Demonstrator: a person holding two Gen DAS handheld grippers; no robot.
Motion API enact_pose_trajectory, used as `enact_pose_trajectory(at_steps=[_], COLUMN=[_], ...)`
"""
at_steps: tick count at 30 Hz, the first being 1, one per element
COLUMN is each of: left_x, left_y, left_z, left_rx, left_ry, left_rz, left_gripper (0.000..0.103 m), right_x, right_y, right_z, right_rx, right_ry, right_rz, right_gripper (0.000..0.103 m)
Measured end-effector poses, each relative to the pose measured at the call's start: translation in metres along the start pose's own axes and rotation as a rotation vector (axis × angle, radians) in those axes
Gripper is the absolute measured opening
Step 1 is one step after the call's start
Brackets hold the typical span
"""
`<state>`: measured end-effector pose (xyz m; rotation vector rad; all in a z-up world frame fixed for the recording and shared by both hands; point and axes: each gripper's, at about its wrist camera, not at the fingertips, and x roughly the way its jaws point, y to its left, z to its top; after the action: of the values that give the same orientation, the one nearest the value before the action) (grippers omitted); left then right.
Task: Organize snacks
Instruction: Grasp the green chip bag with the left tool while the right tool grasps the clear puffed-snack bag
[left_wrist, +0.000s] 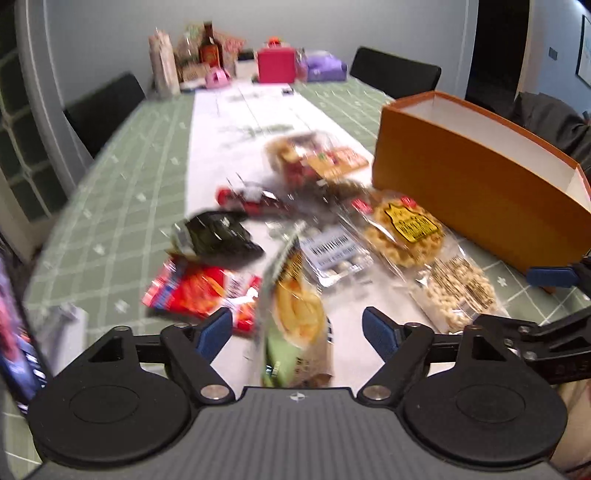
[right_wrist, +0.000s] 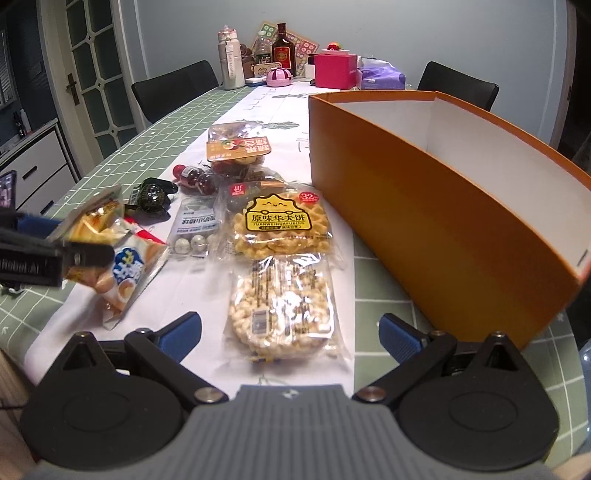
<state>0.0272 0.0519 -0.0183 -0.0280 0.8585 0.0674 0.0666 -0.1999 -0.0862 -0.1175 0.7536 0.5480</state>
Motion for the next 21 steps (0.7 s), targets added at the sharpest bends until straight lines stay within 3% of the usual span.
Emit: enact_pose_trajectory(at_steps=[4, 8, 13, 17, 21], left_x=[0.013, 0.020, 0.021, 0.019, 0.017], left_y=[0.000, 0.000, 0.000, -0.005, -0.008], left_z=[-0.002, -0.005, -0.008, -0.008, -0.009], left_rx=[-0.036, -0.036, -0.052, -0.032, -0.016], left_ry=[0.028, 0.018, -0.005, -0.002, 0.027], left_rz=[-0.004, 0.019, -0.019, -0.016, -0.036], left_gripper=[0.086, 0.064, 0.057, 0.051, 0.050], right_x=[0.011, 0.018, 0.024, 0.026, 0.027], right_y=[-0.001, 0.004, 0.013, 0.012, 0.009], right_z=[0.002, -0.002, -0.009, -0.010, -0.012], right_rx=[0.003, -0.026, -0.065, -0.062, -0.049], right_ry=[-0.002, -0.007, -0.039, -0.057, -0.056], right_rz=[0.005, 0.002, -0.014, -0.021, 0.000], right_gripper=[0.100, 0.100, 0.099, 0.084, 0.080])
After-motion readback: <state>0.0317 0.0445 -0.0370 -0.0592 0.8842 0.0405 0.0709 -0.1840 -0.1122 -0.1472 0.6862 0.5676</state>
